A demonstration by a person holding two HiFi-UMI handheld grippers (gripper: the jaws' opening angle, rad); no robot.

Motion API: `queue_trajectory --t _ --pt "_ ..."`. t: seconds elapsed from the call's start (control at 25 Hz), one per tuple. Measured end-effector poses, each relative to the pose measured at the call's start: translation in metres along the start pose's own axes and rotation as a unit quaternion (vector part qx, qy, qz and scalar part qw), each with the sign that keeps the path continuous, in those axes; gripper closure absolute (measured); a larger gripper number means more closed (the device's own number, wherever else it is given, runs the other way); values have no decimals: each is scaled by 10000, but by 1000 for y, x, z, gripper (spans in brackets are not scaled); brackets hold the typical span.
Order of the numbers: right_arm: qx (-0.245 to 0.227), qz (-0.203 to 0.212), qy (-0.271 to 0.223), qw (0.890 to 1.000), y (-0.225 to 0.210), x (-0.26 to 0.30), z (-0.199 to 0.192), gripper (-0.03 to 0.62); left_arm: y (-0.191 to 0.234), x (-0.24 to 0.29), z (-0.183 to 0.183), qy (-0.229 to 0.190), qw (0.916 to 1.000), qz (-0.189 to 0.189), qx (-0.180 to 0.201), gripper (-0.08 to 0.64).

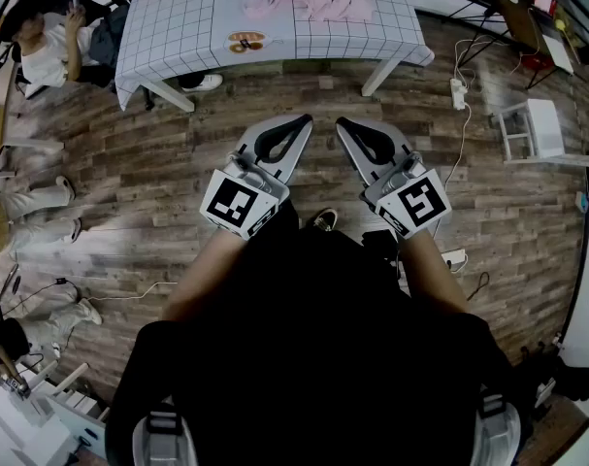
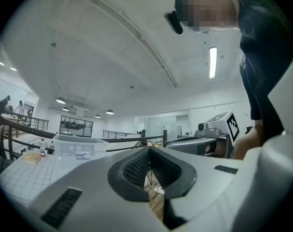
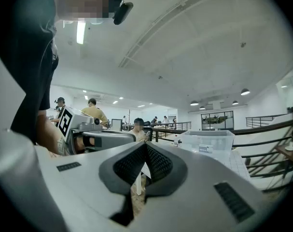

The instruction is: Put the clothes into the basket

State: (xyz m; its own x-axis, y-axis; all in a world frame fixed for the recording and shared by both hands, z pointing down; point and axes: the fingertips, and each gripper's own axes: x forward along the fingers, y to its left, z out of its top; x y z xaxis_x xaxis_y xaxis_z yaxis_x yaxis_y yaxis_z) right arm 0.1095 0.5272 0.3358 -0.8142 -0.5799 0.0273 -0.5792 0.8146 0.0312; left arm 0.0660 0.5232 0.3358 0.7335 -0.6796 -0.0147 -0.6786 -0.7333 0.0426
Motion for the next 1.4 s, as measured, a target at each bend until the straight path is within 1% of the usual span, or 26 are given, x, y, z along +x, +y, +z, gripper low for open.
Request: queue_trajectory --t 0.24,0.56,0.92,1.04,1.4 --pt "-69 -17 -44 10000 -11 4 4 575 10 6 -2 12 9999 84 -71 558" --pt "25 -50 -79 10000 -13 3 6 574 11 11 1 53 9998 154 79 558" --pt "109 -6 -49 9999 -19 22 8 574 30 15 7 86 9998 166 58 558" --pt "121 -30 -23 9999 -20 31 10 575 40 16 4 130 9998 126 -17 558" --pt "83 -250 79 9996 -34 59 12 574 67 26 5 59 9998 -122 -121 558"
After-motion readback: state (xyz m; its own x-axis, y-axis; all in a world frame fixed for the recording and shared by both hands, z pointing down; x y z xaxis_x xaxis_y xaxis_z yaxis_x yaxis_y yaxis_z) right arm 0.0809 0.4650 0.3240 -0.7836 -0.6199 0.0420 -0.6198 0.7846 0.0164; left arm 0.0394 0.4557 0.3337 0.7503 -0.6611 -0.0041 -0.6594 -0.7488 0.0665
